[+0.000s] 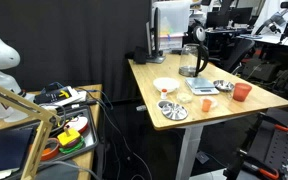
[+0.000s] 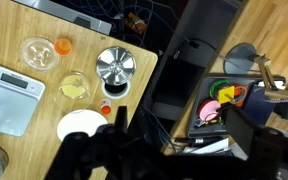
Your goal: Press a button on the weighing machine on the table
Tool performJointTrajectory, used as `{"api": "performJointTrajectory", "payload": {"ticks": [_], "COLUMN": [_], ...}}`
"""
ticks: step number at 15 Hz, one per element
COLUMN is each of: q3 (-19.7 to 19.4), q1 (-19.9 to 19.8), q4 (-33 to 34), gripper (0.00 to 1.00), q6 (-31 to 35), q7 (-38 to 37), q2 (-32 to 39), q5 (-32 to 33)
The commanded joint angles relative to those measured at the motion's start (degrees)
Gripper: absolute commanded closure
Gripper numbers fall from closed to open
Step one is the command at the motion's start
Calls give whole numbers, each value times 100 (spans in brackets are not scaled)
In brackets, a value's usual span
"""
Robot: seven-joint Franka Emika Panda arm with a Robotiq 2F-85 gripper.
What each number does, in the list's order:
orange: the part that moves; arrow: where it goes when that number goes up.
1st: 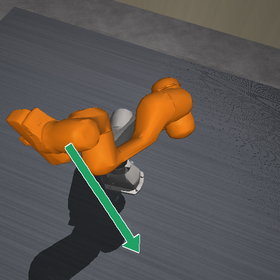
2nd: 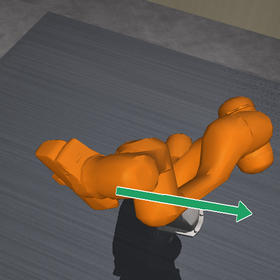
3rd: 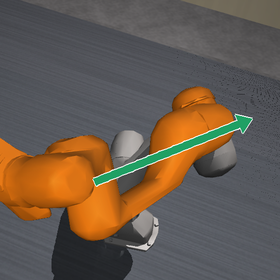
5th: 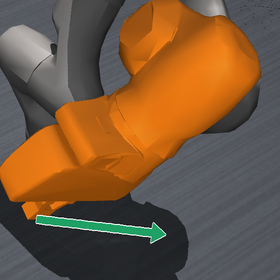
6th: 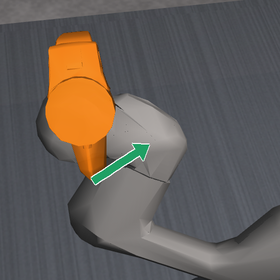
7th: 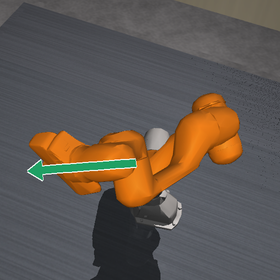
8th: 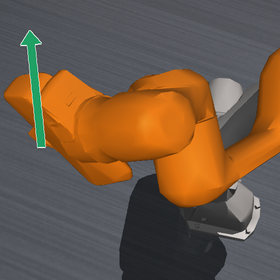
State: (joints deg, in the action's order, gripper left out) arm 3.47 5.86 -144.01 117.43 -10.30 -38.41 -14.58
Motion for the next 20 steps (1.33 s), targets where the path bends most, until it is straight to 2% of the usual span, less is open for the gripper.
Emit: {"api": "performJointTrajectory", "payload": {"ticks": [1,9,12,16,20], "q3": [49,126,162,61,-45], "q1": [-63,-148,-366,-861,-1634], "q4": [10,22,-99,-415,-734], "gripper": [0,0,0,0,0], "q6": [-19,99,512,1086,1640], "q7": [32,-123,-506,-1171,-1865], "q2": [0,149,385,828,1339], "q5": [-36,30,100,167,804]}}
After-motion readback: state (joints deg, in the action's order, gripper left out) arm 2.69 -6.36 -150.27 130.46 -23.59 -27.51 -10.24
